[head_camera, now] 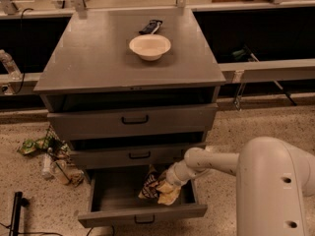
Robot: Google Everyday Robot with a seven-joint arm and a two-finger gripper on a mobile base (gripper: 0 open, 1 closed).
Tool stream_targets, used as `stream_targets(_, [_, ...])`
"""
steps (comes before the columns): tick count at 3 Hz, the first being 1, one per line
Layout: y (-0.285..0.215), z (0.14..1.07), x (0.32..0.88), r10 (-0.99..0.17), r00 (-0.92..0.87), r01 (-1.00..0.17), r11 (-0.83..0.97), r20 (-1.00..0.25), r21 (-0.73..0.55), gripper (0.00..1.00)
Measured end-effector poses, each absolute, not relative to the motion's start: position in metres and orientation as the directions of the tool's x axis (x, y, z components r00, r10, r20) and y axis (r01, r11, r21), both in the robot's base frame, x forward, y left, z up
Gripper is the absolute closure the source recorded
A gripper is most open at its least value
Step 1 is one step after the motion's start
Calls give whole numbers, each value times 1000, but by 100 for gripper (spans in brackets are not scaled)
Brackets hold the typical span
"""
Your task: Place brown chip bag into bottom drawer
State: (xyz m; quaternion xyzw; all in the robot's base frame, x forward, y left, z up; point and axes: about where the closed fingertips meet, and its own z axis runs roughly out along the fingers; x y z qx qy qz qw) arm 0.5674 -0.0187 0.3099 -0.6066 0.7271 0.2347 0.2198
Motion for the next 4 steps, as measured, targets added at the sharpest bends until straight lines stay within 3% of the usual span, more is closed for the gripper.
stream_targets(1, [-19, 305, 570, -783, -169, -984, 165, -598, 62, 5])
stream_targets(2, [-32, 325, 566, -761, -211, -972, 230, -613, 49, 2])
stream_targets(3, [-69, 354, 540, -728, -276, -951, 303, -628, 66, 26])
stream_targets(4, [-139, 405, 495, -663, -440, -860, 506, -606, 71, 57])
